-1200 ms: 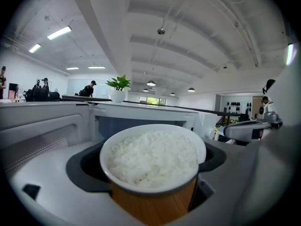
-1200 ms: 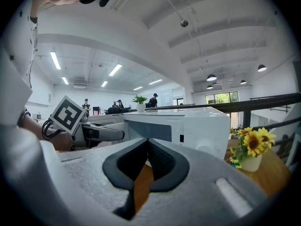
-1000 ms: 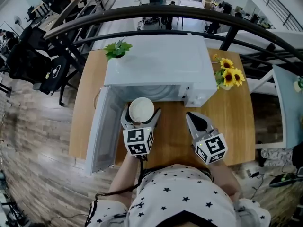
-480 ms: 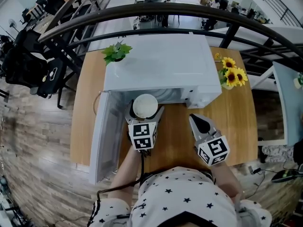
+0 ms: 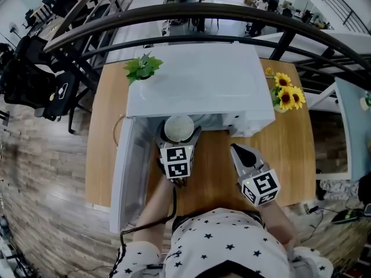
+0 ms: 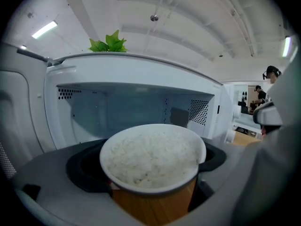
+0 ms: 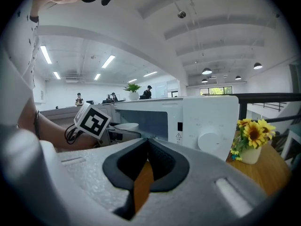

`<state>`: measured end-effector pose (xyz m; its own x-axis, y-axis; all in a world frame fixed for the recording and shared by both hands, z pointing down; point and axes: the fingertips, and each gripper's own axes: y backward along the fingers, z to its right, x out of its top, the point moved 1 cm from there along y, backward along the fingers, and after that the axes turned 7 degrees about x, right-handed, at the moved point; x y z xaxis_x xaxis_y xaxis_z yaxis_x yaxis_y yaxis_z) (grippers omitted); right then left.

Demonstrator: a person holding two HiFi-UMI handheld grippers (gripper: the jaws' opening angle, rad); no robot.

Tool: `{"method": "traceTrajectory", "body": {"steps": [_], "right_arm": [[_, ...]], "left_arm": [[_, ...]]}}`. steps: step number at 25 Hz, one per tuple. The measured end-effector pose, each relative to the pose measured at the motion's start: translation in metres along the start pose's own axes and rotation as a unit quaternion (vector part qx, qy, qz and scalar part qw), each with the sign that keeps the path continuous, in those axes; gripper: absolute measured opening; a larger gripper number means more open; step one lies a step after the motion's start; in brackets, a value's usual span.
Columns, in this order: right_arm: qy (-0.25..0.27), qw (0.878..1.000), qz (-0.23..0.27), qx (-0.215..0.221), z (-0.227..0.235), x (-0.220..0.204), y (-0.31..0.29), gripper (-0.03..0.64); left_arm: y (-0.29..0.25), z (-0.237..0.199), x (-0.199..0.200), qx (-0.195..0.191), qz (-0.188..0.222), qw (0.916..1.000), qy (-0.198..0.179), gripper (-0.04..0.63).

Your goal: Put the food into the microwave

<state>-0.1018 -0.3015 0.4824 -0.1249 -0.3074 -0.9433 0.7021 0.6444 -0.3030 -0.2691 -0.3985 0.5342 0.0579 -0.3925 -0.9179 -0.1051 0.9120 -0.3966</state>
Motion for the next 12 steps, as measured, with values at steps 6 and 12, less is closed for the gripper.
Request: {"method": "traceTrajectory", "body": {"steps": [6, 12], "right_arm": [[-0.006, 1.0, -0.006, 0.002, 0.001, -0.005, -0.006, 0.006], [-0.009, 1.0, -0.011, 0.004, 0.004, -0.006, -0.012, 0.006]], "left_arm": [[-0.019, -0.003, -0.003, 0.003, -0.005, 0.9999, -0.015, 0.537], [-0.04, -0.004, -0.004, 0.007, -0.012, 0.9997, -0.019, 0.537]]}}
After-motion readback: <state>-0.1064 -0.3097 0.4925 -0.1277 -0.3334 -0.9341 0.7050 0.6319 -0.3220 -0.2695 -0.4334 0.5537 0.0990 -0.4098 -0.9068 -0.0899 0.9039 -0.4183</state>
